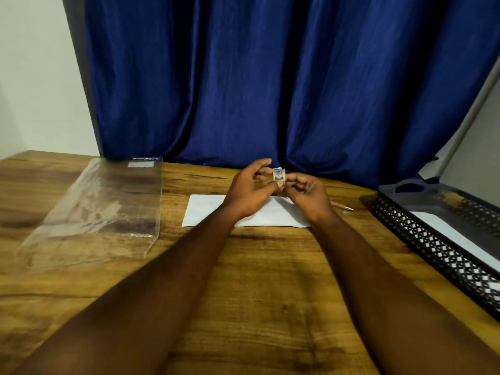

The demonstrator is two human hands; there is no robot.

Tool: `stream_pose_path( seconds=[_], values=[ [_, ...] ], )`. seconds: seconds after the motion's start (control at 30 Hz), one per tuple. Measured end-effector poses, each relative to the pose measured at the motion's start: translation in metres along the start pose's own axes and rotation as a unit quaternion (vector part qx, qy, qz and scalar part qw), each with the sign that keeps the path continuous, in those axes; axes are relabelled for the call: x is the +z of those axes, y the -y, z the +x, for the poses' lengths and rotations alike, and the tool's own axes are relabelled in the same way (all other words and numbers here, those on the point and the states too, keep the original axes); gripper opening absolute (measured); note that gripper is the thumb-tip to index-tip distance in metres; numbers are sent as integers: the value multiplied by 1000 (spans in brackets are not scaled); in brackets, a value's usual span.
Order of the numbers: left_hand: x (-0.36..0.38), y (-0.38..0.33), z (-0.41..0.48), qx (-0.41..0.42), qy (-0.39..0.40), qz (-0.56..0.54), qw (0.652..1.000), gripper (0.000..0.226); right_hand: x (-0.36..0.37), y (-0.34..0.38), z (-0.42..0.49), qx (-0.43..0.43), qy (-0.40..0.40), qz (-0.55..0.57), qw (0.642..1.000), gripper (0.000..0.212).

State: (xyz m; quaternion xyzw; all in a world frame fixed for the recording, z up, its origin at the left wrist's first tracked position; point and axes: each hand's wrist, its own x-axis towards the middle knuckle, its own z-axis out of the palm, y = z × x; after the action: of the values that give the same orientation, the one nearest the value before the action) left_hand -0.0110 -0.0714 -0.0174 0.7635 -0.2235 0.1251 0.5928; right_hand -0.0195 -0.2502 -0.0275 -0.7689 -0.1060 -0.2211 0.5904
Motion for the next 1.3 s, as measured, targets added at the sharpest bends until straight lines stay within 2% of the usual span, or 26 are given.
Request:
stream_pose_path(
  seconds=[0.3, 0.43, 0.57, 0.7, 0.83, 1.07, 1.3],
  values=[
    [-7, 3, -1, 69, -3, 8, 998, 51, 4, 6, -5, 13, 46, 7, 999, 32],
    [-7, 6, -2, 94, -10, 66, 993, 51, 2, 7, -1, 24, 13, 32, 999, 42],
    [-7, 12, -2, 117, -15, 101, 988, 55, 1, 19, -4, -10, -36, 12, 999, 33],
    [-7, 12, -2, 110, -27, 122, 986, 50, 2, 22, -7, -107, 19, -126, 986, 30],
    [-8, 14, -2, 115, -40, 135, 983, 49, 5, 23, -9, -129, -3, -190, 973, 25],
    [-7, 16, -2, 115, -46, 152, 981, 53, 5, 23, -12, -132, 4, -194, 972, 8],
    [-6, 19, 0, 92, -47, 162, 981, 43, 9, 26, -14, -163, 33, -181, 969, 8]
  ],
)
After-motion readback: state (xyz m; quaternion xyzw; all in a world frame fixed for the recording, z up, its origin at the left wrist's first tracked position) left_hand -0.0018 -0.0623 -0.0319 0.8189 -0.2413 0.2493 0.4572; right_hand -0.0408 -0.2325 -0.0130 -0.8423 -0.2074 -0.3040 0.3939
